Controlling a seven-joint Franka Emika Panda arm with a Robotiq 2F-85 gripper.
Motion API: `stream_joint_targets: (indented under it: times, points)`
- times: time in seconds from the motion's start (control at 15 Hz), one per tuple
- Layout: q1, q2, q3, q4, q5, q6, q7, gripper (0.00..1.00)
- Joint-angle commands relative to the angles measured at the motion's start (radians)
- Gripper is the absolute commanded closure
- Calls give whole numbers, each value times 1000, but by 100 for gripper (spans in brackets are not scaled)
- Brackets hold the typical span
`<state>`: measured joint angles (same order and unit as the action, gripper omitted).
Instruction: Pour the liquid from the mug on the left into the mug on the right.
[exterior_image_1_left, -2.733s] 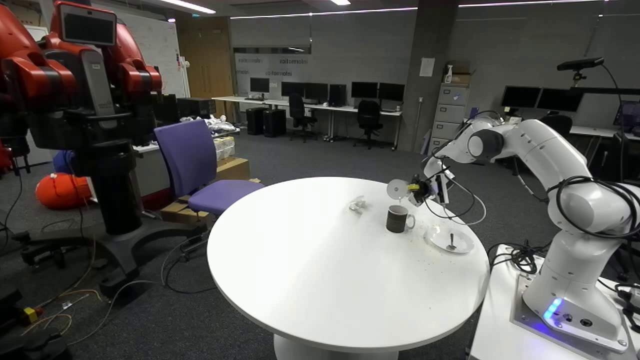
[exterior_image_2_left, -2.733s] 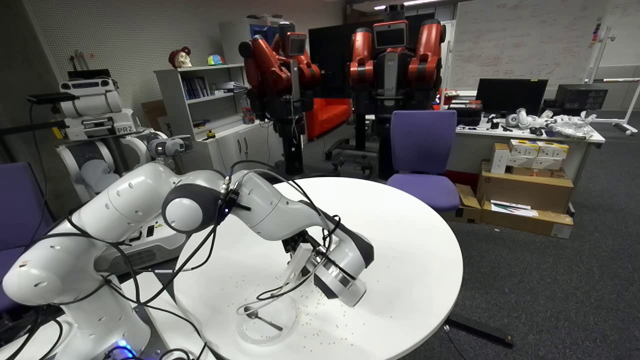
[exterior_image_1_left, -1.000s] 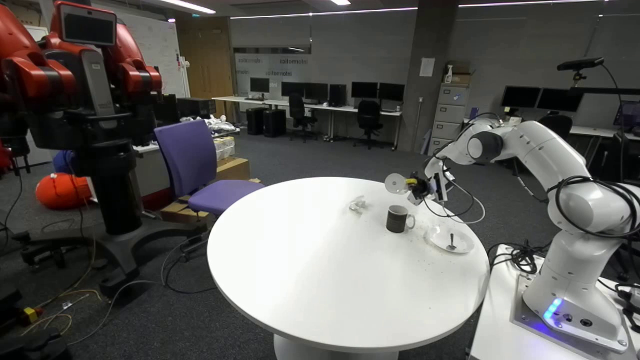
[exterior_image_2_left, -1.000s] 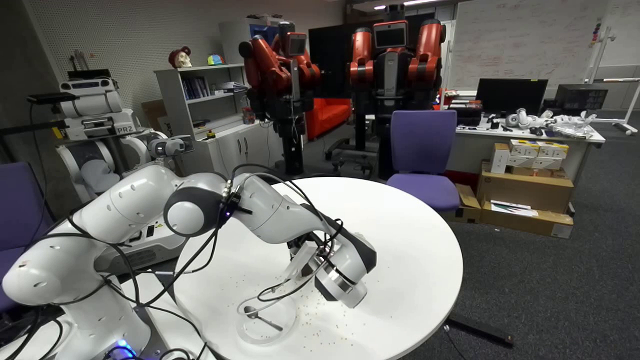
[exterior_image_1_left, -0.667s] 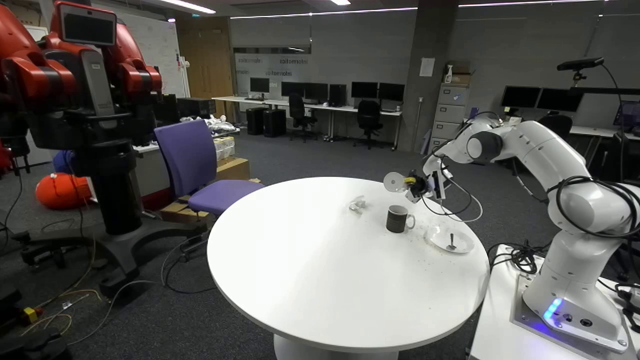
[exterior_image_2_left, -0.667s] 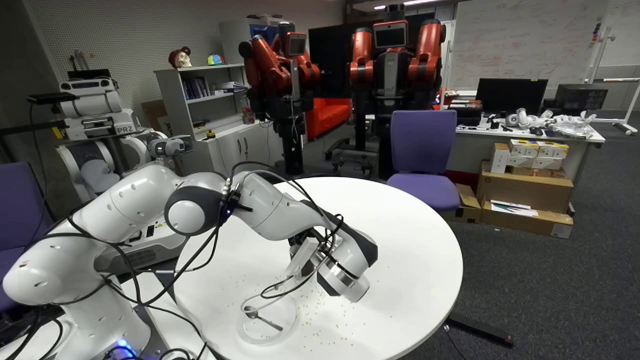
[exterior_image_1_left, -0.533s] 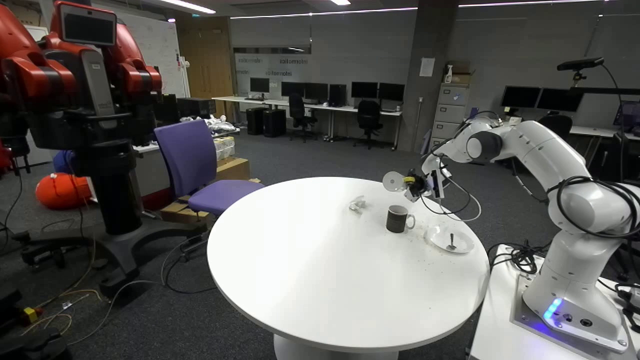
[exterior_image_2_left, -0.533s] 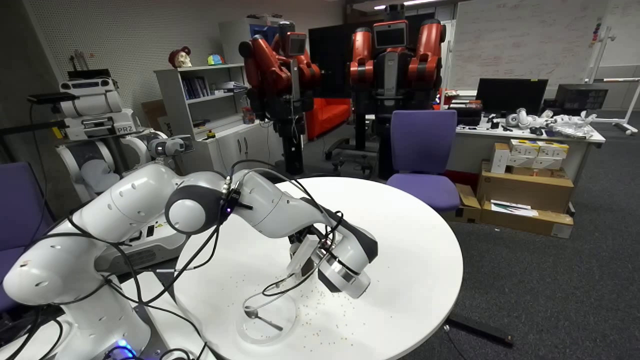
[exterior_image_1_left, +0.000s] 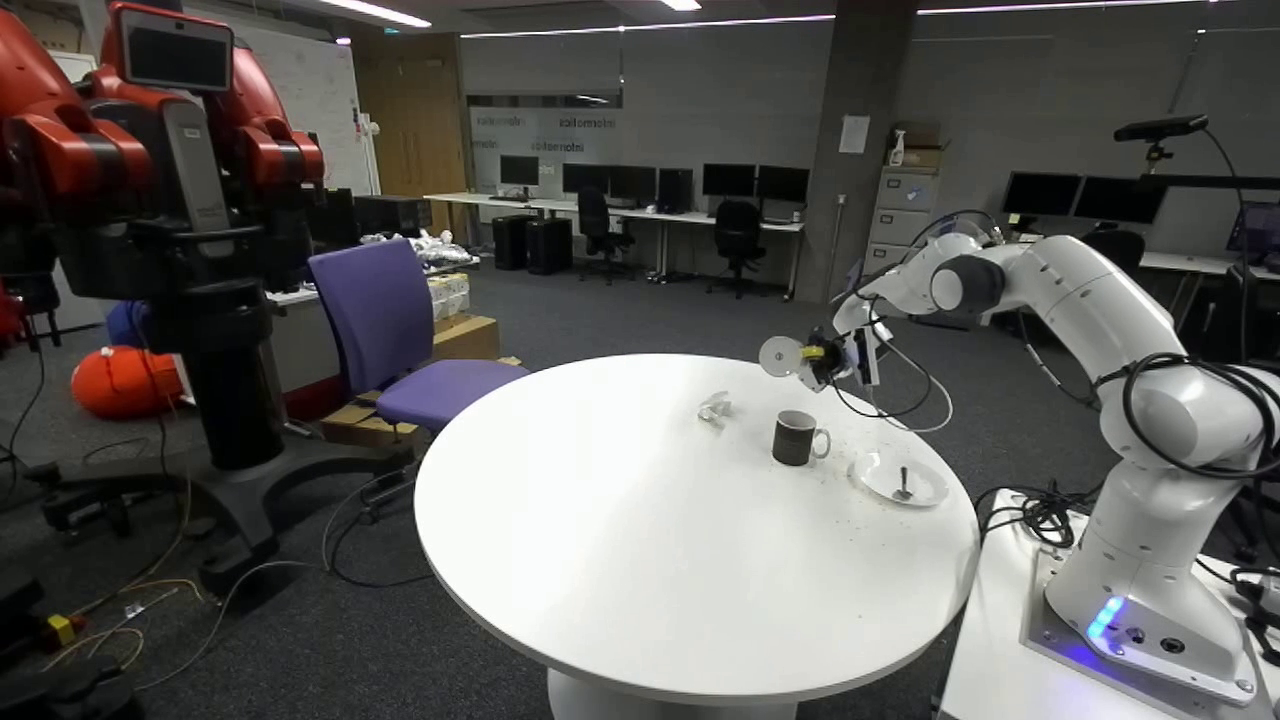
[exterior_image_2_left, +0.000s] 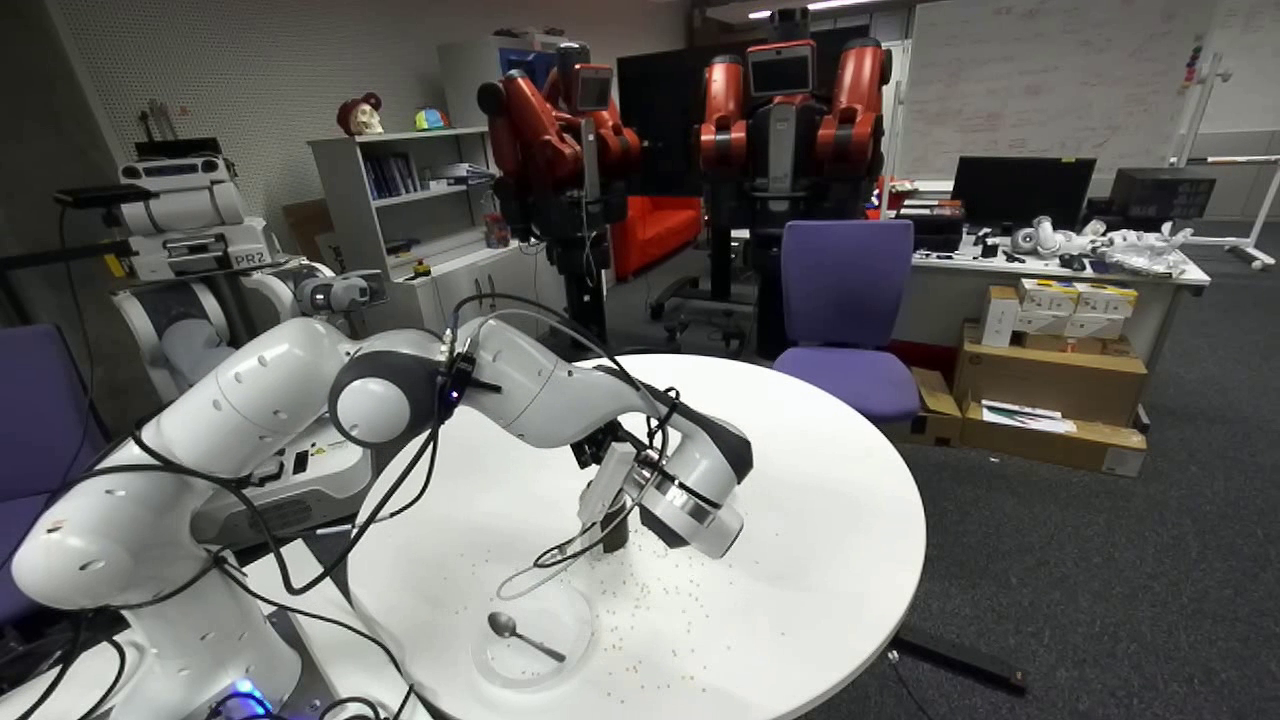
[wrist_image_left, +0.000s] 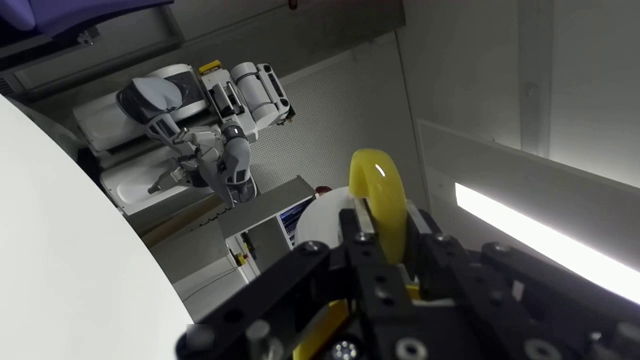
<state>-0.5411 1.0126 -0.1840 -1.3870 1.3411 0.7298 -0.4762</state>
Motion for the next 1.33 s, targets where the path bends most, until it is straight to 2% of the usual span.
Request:
stream_joint_targets:
  times: [0.0, 0.4, 0.73, 0.93, 1.27]
  points:
    - [48, -106, -35, -44, -63, 26, -69, 95]
    - [103, -213, -43, -89, -199, 114, -197, 95]
    - [159, -328, -38, -190, -334, 249, -338, 95]
    - [193, -405, -32, -278, -390, 349, -401, 95]
    - [269, -541, -23, -450, -425, 609, -443, 95]
